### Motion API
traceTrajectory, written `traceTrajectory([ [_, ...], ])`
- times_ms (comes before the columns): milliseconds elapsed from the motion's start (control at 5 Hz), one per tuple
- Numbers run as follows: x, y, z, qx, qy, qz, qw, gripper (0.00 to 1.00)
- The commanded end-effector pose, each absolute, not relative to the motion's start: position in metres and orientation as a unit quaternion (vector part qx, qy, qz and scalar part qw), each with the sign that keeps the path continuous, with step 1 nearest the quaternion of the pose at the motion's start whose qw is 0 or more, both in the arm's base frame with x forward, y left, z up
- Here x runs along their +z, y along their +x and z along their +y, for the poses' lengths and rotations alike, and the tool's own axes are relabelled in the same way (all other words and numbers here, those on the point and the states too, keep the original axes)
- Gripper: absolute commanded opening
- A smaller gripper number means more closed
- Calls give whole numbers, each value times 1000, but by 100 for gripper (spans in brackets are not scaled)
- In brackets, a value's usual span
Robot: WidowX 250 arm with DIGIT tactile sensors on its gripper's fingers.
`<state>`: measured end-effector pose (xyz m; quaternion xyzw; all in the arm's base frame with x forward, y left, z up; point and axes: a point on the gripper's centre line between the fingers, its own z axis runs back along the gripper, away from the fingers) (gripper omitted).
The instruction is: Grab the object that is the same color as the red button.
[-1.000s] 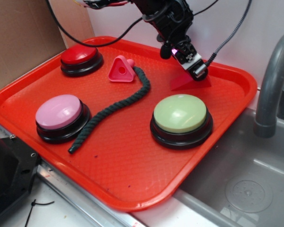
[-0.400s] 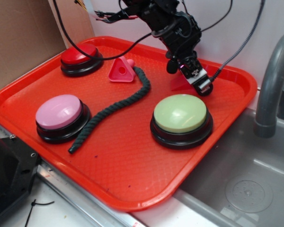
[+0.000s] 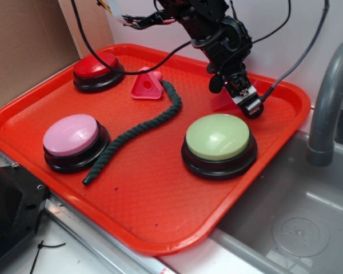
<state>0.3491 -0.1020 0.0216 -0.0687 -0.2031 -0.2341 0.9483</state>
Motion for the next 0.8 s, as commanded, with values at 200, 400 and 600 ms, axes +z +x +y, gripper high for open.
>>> traceTrajectory([
  [200,123,320,-65,-148,-38,-134,979,0],
  [400,153,288,-44,-57,-20,-118,991,0],
  [600,175,255,-30,0,-9,-119,993,0],
])
